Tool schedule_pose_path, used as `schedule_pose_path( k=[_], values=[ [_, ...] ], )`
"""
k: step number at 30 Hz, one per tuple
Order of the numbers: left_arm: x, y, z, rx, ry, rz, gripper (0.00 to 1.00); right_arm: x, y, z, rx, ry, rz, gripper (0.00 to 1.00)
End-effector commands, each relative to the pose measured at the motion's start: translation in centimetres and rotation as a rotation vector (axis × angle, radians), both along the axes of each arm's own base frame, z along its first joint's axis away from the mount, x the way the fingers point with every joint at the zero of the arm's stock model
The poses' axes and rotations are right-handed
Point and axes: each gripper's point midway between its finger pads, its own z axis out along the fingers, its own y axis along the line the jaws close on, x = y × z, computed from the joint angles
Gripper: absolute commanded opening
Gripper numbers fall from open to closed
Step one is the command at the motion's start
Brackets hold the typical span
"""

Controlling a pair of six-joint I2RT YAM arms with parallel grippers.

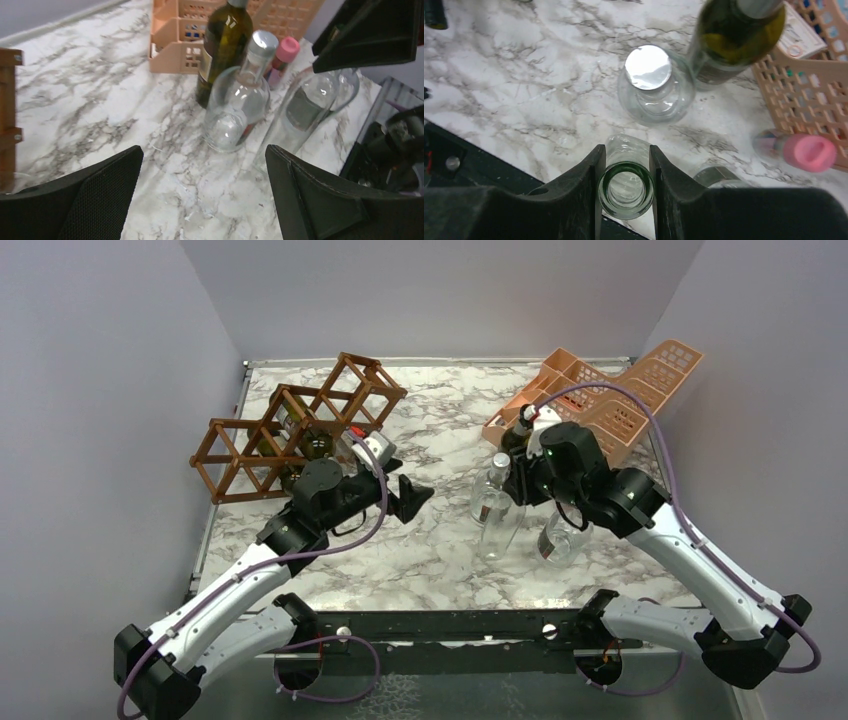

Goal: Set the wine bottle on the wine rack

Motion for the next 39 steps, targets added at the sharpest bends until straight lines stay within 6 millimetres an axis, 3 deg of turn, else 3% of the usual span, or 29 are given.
schedule_pose_path(
  k=[1, 7, 17, 24, 29, 39],
  values=[
    [-2.7, -2.6, -0.8, -0.032, -0.037, -0.227, 0.99, -0.1, 4.6, 1.7, 0.174, -0.043, 0.180, 0.01],
    [-4.7, -4.2, -3.8, -0.019, 0.010, -0.393, 0.99, 0.6, 8.4, 1.4, 0.289, -0.030, 0.271, 0.01],
    [-3.5, -4.8, -8.2, 0.045, 0.060, -0.384, 0.99, 1.0, 12.1, 2.8, 0.409, -0.057, 0.399, 0.01],
    [-2.8, -5.0, -9.1, 0.114, -0.024, -0.407, 0.98, 0.8, 12.9, 4.5, 0.458, -0.099, 0.450, 0.01],
    [-2.3, -4.9, -9.2, 0.148, -0.091, -0.409, 0.91, 0.6, 13.2, 5.6, 0.487, -0.121, 0.471, 0.01],
    [-3.0, -5.1, -8.9, 0.144, -0.165, -0.458, 0.85, 0.5, 12.9, 8.4, 0.531, -0.184, 0.462, 0.01]
  ],
)
